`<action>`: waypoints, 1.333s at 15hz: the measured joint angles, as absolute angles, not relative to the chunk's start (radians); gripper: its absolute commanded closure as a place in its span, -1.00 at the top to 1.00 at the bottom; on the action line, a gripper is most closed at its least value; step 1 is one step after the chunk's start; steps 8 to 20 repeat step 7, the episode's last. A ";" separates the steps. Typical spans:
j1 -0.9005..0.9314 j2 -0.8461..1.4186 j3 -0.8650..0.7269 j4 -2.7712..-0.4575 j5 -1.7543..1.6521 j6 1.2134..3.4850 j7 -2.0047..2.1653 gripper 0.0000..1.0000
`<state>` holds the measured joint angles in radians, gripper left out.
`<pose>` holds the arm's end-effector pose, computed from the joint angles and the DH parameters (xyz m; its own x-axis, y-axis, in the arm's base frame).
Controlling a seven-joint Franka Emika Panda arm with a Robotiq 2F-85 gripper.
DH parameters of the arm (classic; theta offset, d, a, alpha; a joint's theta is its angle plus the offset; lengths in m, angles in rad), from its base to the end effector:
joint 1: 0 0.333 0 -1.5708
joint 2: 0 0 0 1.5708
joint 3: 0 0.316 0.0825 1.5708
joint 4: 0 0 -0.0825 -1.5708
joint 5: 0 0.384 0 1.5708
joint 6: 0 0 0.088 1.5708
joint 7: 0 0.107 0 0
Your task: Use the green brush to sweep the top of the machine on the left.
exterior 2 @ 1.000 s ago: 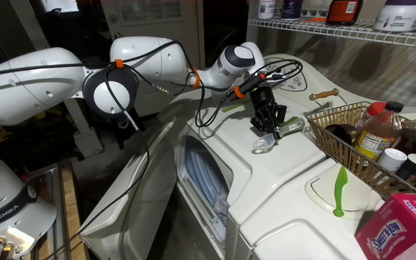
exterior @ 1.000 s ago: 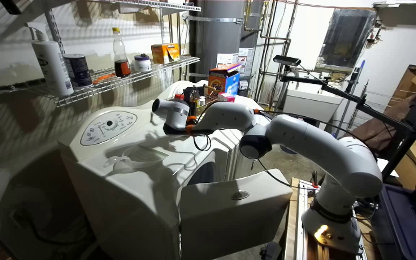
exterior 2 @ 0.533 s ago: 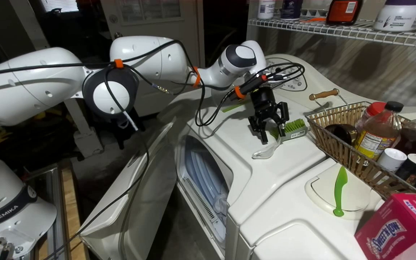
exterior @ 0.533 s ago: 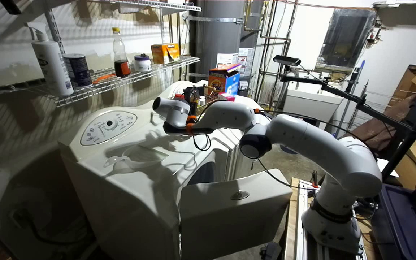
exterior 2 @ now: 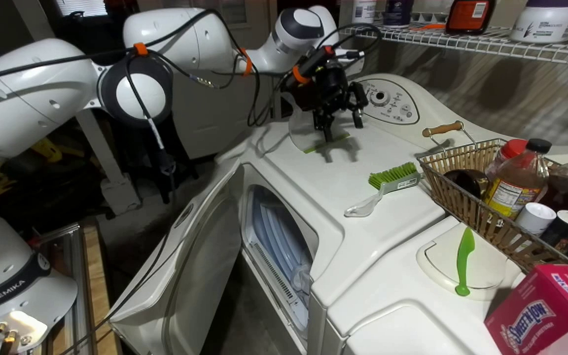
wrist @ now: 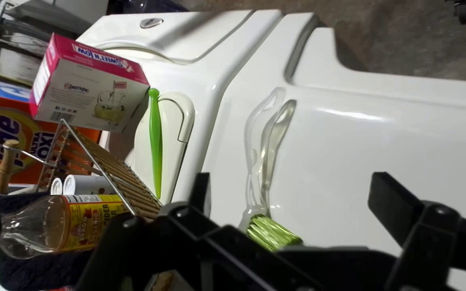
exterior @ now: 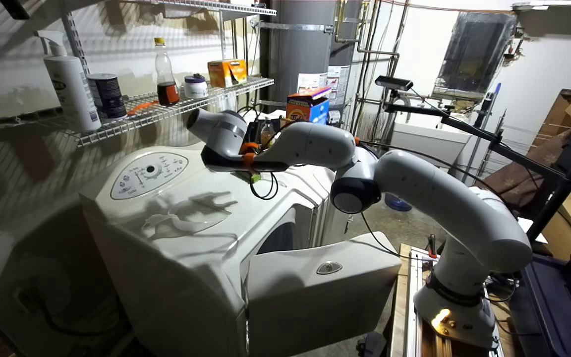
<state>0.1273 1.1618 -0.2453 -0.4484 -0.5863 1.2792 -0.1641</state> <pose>0.7604 -0.0437 0.3656 0.9377 -0.0727 -0.3396 0.1907 -0.7095 0.6784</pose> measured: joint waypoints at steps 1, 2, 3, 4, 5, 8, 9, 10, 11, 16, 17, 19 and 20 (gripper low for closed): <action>0.150 1.130 -0.236 -0.445 -0.559 1.241 -0.147 1.00; 0.171 1.100 -0.222 -0.440 -0.527 1.206 -0.131 1.00; 0.191 1.067 -0.207 -0.437 -0.492 1.176 -0.114 1.00; 0.210 1.036 -0.192 -0.433 -0.459 1.156 -0.094 1.00; 0.226 1.007 -0.176 -0.430 -0.429 1.147 -0.071 1.00; 0.244 0.980 -0.174 -0.434 -0.424 1.145 -0.065 1.00; 0.244 0.980 -0.174 -0.434 -0.424 1.145 -0.065 1.00; 0.244 0.980 -0.174 -0.434 -0.424 1.145 -0.065 1.00; 0.244 0.980 -0.174 -0.434 -0.424 1.145 -0.065 1.00; 0.244 0.980 -0.174 -0.434 -0.424 1.145 -0.065 1.00; 0.244 0.980 -0.174 -0.434 -0.424 1.145 -0.065 1.00; 0.244 0.980 -0.174 -0.434 -0.424 1.145 -0.065 1.00; 0.244 0.980 -0.174 -0.434 -0.424 1.145 -0.065 1.00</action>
